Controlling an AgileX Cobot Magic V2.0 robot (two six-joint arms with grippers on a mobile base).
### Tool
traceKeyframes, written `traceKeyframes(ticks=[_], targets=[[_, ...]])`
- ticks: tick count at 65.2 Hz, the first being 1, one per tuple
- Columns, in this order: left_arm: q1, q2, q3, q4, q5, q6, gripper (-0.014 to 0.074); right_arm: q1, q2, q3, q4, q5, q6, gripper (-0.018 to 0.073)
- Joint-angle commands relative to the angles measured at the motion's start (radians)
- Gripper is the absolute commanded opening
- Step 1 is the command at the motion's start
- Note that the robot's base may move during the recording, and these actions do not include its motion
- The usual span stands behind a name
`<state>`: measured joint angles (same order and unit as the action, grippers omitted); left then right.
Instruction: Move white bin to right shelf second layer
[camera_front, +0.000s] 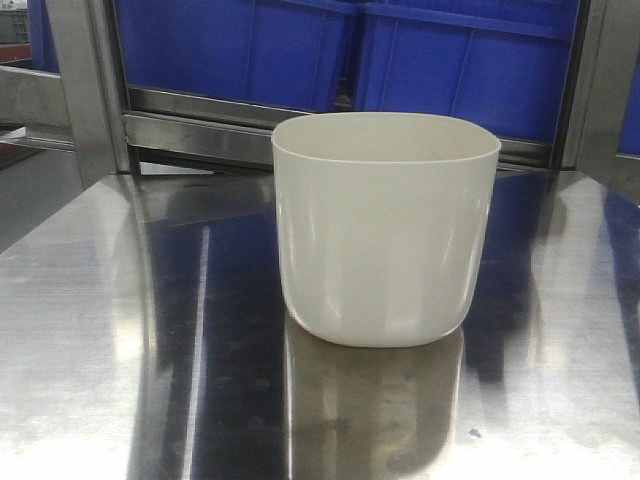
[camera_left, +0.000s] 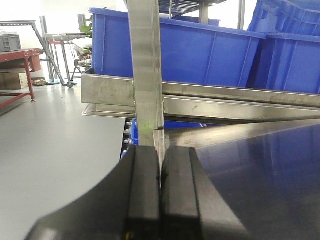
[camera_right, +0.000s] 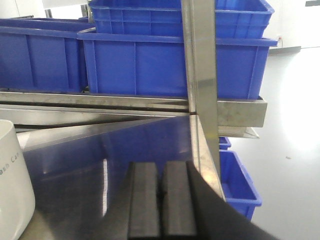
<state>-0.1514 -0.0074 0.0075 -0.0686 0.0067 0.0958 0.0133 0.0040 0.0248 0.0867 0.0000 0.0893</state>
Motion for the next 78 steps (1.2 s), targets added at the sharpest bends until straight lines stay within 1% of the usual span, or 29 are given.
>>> traceKeyframes(ticks=[1, 6, 13, 16, 22, 35, 42, 48, 56, 65, 70, 78], targets=[[-0.002, -0.013, 0.033, -0.005, -0.087, -0.007, 0.0085, -0.006, 0.100, -0.076, 0.001, -0.033, 0.039, 0.0056], [-0.002, -0.013, 0.033, -0.005, -0.087, -0.007, 0.0085, -0.006, 0.252, -0.143, 0.001, 0.057, 0.043, 0.0056], [-0.002, -0.013, 0.033, -0.005, -0.087, -0.007, 0.0085, -0.006, 0.485, -0.286, 0.001, 0.118, 0.043, 0.0056], [-0.002, -0.013, 0.033, -0.005, -0.087, -0.007, 0.0085, -0.006, 0.579, -0.365, 0.001, 0.149, 0.043, 0.0056], [-0.002, -0.013, 0.033, -0.005, -0.087, -0.007, 0.0085, -0.005, 0.738, -0.558, 0.001, 0.256, 0.043, 0.0056], [-0.002, -0.013, 0.033, -0.005, -0.087, -0.007, 0.0085, -0.001, 1.013, -0.942, 0.001, 0.477, 0.043, 0.0056], [-0.002, -0.013, 0.033, -0.005, -0.087, -0.007, 0.0085, 0.044, 1.125, -1.102, 0.001, 0.560, 0.043, 0.0056], [-0.002, -0.013, 0.033, -0.005, -0.087, -0.007, 0.0085, 0.117, 1.210, -1.213, -0.004, 0.632, 0.043, 0.0056], [-0.002, -0.013, 0.033, -0.005, -0.087, -0.007, 0.0085, 0.232, 1.302, -1.305, -0.019, 0.689, 0.043, 0.0056], [-0.002, -0.013, 0.033, -0.005, -0.087, -0.007, 0.0085, 0.324, 1.362, -1.339, -0.019, 0.696, 0.043, 0.0056], [-0.002, -0.013, 0.033, -0.005, -0.087, -0.007, 0.0085, 0.352, 1.384, -1.340, -0.019, 0.695, 0.043, 0.0056], [-0.002, -0.013, 0.033, -0.005, -0.087, -0.007, 0.0085, 0.377, 1.407, -1.340, -0.019, 0.693, 0.043, 0.0056]])
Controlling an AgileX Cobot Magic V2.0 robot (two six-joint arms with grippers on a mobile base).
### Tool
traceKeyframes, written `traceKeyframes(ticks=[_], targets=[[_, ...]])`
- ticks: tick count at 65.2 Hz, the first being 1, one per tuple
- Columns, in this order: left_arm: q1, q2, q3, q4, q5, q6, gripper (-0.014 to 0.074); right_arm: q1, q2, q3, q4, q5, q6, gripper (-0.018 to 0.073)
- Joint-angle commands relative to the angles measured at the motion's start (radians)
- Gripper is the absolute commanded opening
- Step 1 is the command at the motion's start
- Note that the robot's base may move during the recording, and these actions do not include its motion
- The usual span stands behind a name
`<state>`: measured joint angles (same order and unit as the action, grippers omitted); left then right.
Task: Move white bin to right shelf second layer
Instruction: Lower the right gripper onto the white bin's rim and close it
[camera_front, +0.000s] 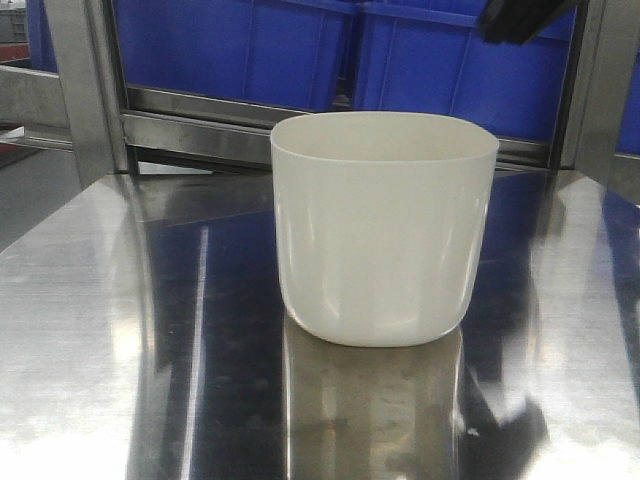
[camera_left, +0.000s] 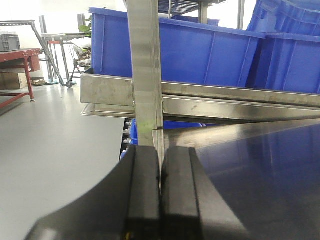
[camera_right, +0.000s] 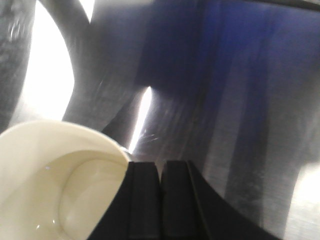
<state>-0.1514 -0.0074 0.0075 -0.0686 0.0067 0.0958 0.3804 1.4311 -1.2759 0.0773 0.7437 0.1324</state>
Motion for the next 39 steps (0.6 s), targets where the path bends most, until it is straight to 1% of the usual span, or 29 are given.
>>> traceKeyframes(ticks=[1, 12, 20, 25, 30, 31, 34, 35, 37, 39], targets=[[-0.002, -0.013, 0.033, -0.005, -0.087, -0.007, 0.0085, 0.012, -0.019, -0.040, -0.009, -0.050, -0.001, 0.0056], [-0.002, -0.013, 0.033, -0.005, -0.087, -0.007, 0.0085, 0.016, -0.014, -0.040, -0.036, -0.054, -0.015, 0.0056], [-0.002, -0.013, 0.033, -0.005, -0.087, -0.007, 0.0085, 0.016, -0.014, -0.040, -0.036, -0.042, -0.015, 0.0057], [-0.002, -0.013, 0.033, -0.005, -0.087, -0.007, 0.0085, 0.016, -0.014, -0.040, -0.036, -0.031, -0.018, 0.0088], [-0.002, -0.013, 0.033, -0.005, -0.087, -0.007, 0.0085, 0.016, -0.014, -0.040, -0.036, -0.007, -0.034, 0.0234], [-0.002, -0.013, 0.033, -0.005, -0.087, -0.007, 0.0085, 0.016, -0.014, -0.040, -0.036, -0.002, -0.037, 0.0272], [-0.002, -0.013, 0.033, -0.005, -0.087, -0.007, 0.0085, 0.016, -0.014, -0.040, -0.036, 0.013, -0.037, 0.0428], [-0.002, -0.013, 0.033, -0.005, -0.087, -0.007, 0.0085, 0.017, -0.014, -0.040, -0.035, 0.017, -0.037, 0.0463], [-0.002, -0.013, 0.033, -0.005, -0.087, -0.007, 0.0085, 0.018, -0.014, -0.040, -0.034, 0.032, -0.037, 0.0522], [-0.002, -0.013, 0.033, -0.005, -0.087, -0.007, 0.0085, 0.022, -0.014, -0.040, -0.034, 0.043, -0.037, 0.0564]])
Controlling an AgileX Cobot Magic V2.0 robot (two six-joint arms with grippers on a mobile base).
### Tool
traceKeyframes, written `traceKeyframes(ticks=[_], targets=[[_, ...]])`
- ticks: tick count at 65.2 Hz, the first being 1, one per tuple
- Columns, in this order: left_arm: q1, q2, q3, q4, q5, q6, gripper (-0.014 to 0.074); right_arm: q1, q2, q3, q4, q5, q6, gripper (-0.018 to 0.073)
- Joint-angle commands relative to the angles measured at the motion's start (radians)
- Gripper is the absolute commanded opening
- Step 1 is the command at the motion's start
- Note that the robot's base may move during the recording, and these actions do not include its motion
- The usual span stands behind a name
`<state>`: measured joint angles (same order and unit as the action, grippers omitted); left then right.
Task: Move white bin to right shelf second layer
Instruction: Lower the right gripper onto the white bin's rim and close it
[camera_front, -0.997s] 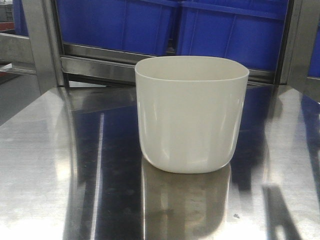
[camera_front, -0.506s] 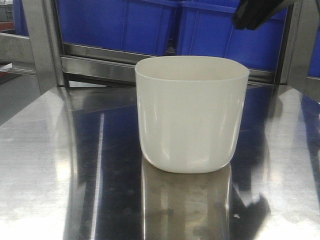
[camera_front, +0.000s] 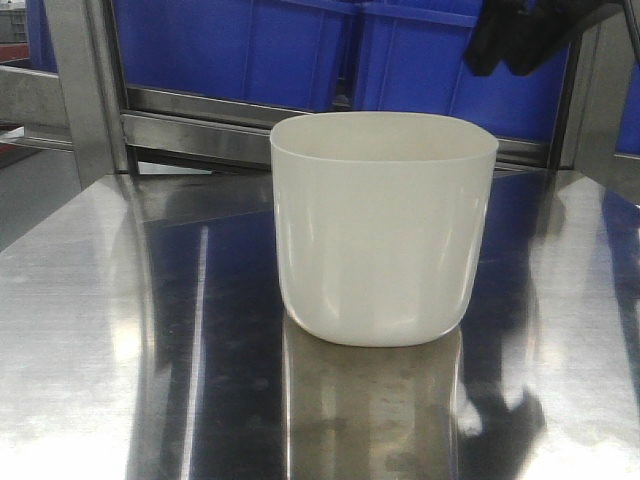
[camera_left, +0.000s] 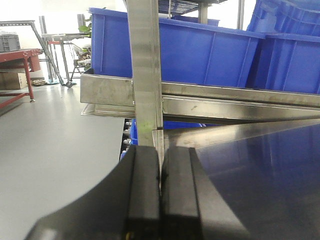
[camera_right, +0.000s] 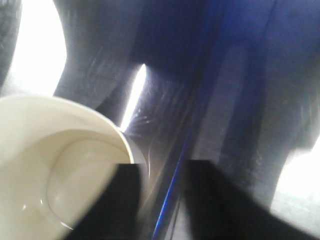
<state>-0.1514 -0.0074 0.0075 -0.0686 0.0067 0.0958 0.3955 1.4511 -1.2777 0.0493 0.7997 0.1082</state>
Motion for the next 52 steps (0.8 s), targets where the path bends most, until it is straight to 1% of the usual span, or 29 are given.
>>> traceKeyframes(ticks=[1, 4, 23, 26, 27, 31, 52], targets=[[-0.002, -0.013, 0.033, -0.005, -0.087, -0.007, 0.0085, 0.010, -0.034, -0.038, -0.006, -0.007, -0.012, 0.0582], [-0.002, -0.013, 0.033, -0.005, -0.087, -0.007, 0.0085, 0.016, -0.034, -0.038, -0.001, 0.004, -0.012, 0.0593], [-0.002, -0.013, 0.033, -0.005, -0.087, -0.007, 0.0085, 0.068, -0.018, -0.038, 0.005, 0.014, -0.011, 0.0592], [-0.002, -0.013, 0.033, -0.005, -0.087, -0.007, 0.0085, 0.069, -0.005, -0.038, 0.005, 0.016, -0.009, 0.0592], [-0.002, -0.013, 0.033, -0.005, -0.087, -0.007, 0.0085, 0.069, -0.001, -0.038, 0.005, 0.016, -0.007, 0.0559], [-0.002, -0.013, 0.033, -0.005, -0.087, -0.007, 0.0085, 0.069, 0.024, -0.038, 0.005, 0.024, 0.006, 0.0559], [-0.002, -0.013, 0.033, -0.005, -0.087, -0.007, 0.0085, 0.069, 0.132, -0.038, 0.005, 0.055, 0.007, 0.0559]])
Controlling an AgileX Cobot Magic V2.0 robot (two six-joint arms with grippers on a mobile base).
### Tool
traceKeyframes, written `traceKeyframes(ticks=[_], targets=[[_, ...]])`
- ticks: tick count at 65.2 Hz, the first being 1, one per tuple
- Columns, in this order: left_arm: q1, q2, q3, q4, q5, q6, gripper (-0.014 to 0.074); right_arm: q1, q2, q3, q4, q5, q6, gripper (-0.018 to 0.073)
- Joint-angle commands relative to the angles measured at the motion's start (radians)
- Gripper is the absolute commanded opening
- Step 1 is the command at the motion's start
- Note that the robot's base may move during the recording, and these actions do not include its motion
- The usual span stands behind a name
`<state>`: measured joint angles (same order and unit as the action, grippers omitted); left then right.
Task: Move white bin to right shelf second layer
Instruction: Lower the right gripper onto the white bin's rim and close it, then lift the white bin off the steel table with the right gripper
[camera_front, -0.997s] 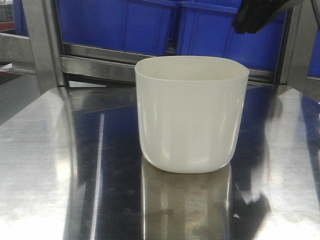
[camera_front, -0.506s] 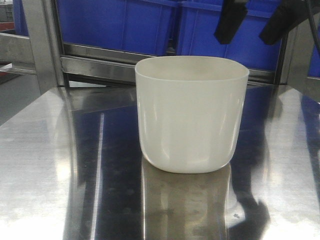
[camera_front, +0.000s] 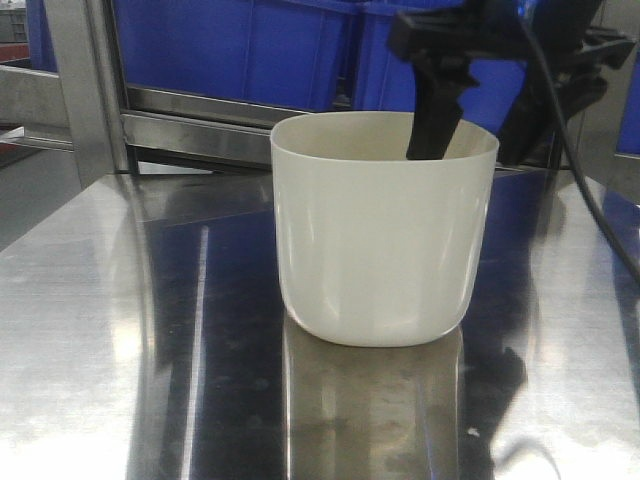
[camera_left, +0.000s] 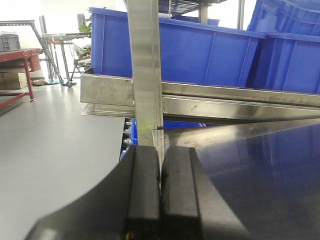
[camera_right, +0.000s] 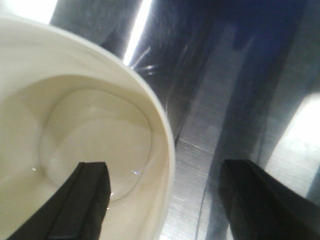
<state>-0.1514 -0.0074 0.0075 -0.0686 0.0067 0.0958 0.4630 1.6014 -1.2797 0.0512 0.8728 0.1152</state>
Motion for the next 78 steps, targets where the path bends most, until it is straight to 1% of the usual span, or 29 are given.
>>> traceKeyframes(ticks=[1, 23, 28, 31, 35, 36, 38, 39, 40, 43, 44, 48, 54, 65, 71, 78], targets=[[-0.002, -0.013, 0.033, -0.005, -0.087, -0.007, 0.0085, 0.002, -0.014, -0.036, 0.003, -0.017, 0.000, 0.0559], [-0.002, -0.013, 0.033, -0.005, -0.087, -0.007, 0.0085, 0.002, 0.048, -0.036, 0.003, 0.002, 0.000, 0.0559], [-0.002, -0.013, 0.033, -0.005, -0.087, -0.007, 0.0085, 0.002, 0.050, -0.036, 0.003, 0.002, 0.000, 0.0529], [-0.002, -0.013, 0.033, -0.005, -0.087, -0.007, 0.0085, 0.002, 0.050, -0.036, 0.003, 0.002, 0.000, 0.0480], [-0.002, -0.013, 0.033, -0.005, -0.087, -0.007, 0.0085, 0.002, 0.050, -0.036, 0.003, 0.001, 0.000, 0.0344], [-0.002, -0.013, 0.033, -0.005, -0.087, -0.007, 0.0085, 0.002, 0.050, -0.036, 0.003, 0.000, 0.000, 0.0291], [-0.002, -0.013, 0.033, -0.005, -0.087, -0.007, 0.0085, 0.002, 0.050, -0.036, 0.003, -0.001, 0.000, 0.0218], [-0.002, -0.013, 0.033, -0.005, -0.087, -0.007, 0.0085, 0.002, 0.050, -0.036, 0.003, -0.001, 0.000, 0.0199], [-0.002, -0.013, 0.033, -0.005, -0.087, -0.007, 0.0085, 0.002, 0.050, -0.036, 0.003, -0.002, 0.000, 0.0141], [-0.002, -0.013, 0.033, -0.005, -0.087, -0.007, 0.0085, 0.002, 0.048, -0.040, 0.003, -0.005, 0.000, 0.0022], [-0.002, -0.013, 0.033, -0.005, -0.087, -0.007, 0.0085, 0.002, 0.048, -0.043, 0.003, -0.005, 0.000, -0.0003], [-0.002, -0.013, 0.033, -0.005, -0.087, -0.007, 0.0085, 0.002, 0.041, -0.055, -0.002, -0.011, 0.000, 0.0045], [-0.002, -0.013, 0.033, -0.005, -0.087, -0.007, 0.0085, 0.002, 0.014, -0.084, -0.018, -0.027, 0.000, 0.0016], [-0.002, -0.013, 0.033, -0.005, -0.087, -0.007, 0.0085, 0.002, -0.085, -0.127, -0.031, -0.099, 0.000, 0.0025], [-0.002, -0.013, 0.033, -0.005, -0.087, -0.007, 0.0085, 0.002, -0.156, -0.122, -0.032, -0.159, 0.000, 0.0025], [-0.002, -0.013, 0.033, -0.005, -0.087, -0.007, 0.0085, 0.002, -0.249, -0.077, -0.035, -0.238, 0.000, 0.0025]])
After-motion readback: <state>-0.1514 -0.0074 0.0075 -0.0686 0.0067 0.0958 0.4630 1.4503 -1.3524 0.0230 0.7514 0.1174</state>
